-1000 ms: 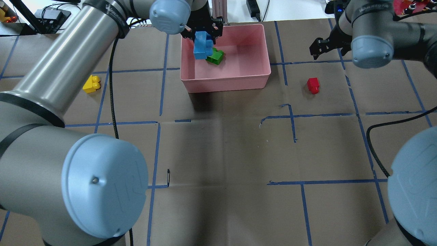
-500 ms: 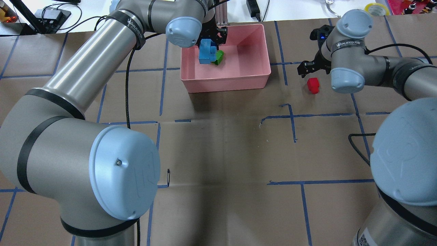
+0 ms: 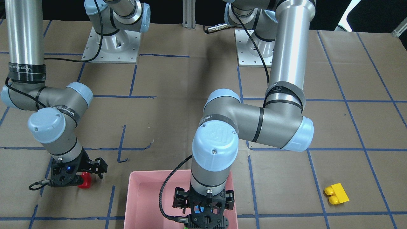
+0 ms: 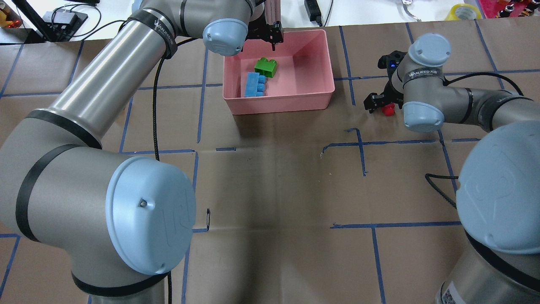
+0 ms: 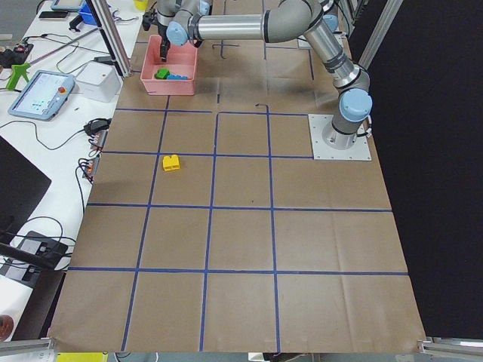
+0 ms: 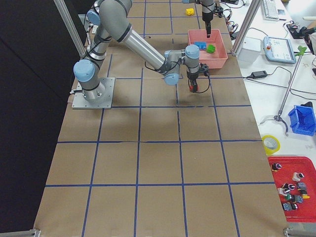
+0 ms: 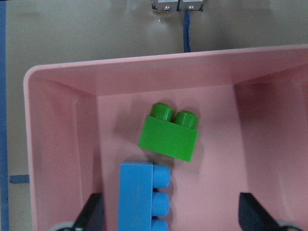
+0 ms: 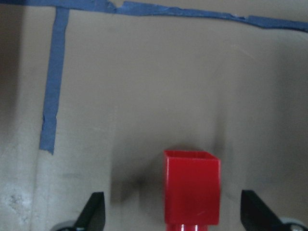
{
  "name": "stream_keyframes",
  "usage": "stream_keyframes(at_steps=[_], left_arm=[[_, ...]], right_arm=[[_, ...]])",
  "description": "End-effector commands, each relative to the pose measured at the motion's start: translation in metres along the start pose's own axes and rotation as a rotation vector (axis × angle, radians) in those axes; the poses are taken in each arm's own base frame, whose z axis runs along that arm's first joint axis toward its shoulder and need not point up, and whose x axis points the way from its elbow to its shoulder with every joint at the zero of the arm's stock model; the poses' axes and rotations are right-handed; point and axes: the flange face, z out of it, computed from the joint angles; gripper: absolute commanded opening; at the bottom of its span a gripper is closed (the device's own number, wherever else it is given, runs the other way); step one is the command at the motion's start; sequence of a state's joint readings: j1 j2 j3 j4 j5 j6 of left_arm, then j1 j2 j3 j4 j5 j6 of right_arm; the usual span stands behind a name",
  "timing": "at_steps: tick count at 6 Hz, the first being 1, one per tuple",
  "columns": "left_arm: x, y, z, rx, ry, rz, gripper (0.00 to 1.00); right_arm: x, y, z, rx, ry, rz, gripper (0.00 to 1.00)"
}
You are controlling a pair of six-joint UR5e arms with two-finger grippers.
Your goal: Put all blocks into box
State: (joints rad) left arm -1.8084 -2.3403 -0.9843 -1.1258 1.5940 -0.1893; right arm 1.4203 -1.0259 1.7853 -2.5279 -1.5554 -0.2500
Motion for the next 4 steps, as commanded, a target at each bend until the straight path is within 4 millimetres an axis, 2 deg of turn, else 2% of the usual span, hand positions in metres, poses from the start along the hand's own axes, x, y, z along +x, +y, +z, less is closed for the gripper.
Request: stream_keyframes(at_steps=[1,2,3,4], left_arm=[[-0.083,-0.017,-0.065,0.009,0.000,-0.091,1.00],[-0.140,-0.013,-0.099,-0.056,-0.002,-0.139,1.00],[-0.178,-0.002,-0.121,-0.081,-0.019,-0.191,1.00],[-0.234,0.010,-0.124,-0.104,-0.042,-0.269,1.00]], right_arm=[[0.003,-0.003,-0.004,0.010,-0.006,0.003,0.97],[0.003,-0.004,-0.005,0.012,-0.002,0.003,0.69],[0.004,0.000,0.000,-0.001,-0.005,0.006,0.51],[0.006,0.001,-0.002,-0.006,0.000,0.007,0.24]])
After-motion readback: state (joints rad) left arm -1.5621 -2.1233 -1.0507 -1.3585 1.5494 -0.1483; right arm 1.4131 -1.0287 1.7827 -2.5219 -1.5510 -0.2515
